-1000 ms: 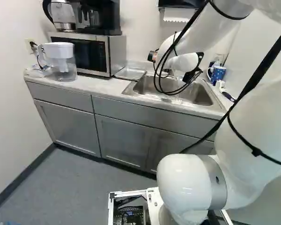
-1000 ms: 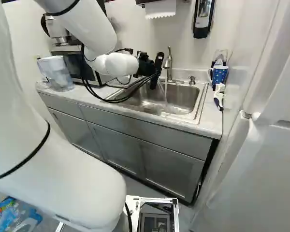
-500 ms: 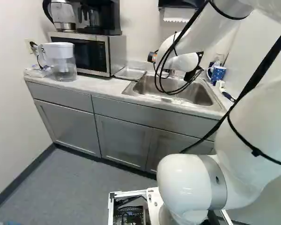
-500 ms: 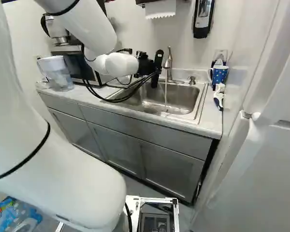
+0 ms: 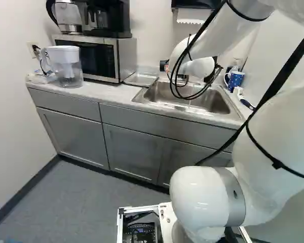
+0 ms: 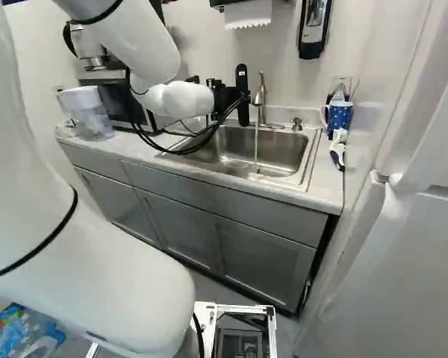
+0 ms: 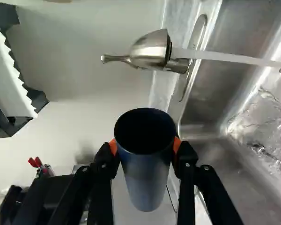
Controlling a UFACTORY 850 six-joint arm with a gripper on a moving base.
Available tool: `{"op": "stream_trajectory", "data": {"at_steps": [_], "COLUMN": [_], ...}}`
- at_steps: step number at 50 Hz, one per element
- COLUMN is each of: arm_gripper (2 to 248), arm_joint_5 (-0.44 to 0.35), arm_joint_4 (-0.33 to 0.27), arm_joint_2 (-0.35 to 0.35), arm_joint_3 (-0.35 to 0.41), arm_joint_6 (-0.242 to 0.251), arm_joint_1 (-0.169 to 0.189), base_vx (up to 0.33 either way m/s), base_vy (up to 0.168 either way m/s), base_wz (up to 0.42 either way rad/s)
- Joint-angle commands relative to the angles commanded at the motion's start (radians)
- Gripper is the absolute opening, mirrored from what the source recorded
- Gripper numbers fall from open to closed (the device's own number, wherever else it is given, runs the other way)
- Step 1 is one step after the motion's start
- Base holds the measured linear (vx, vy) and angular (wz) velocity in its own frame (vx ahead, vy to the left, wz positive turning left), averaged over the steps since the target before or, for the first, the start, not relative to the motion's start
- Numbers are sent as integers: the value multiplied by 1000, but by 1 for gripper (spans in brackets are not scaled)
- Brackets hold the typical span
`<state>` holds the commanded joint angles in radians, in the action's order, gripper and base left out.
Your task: Rinse the cup and place it in the tray
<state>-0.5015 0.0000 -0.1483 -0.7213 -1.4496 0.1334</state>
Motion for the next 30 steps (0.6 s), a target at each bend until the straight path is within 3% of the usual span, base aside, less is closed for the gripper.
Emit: {"op": "stream_trajectory", "data": {"at_steps": [30], "arm_gripper": [125], "arm_joint_5": [0], "arm_joint_4": [0], "arm_joint_2": [0], "arm_joint_3": [0], "arm_joint_6": [315], "arm_joint_1": [0], "base_vx": [0], "base_vy": [0], "base_wz": [0]}}
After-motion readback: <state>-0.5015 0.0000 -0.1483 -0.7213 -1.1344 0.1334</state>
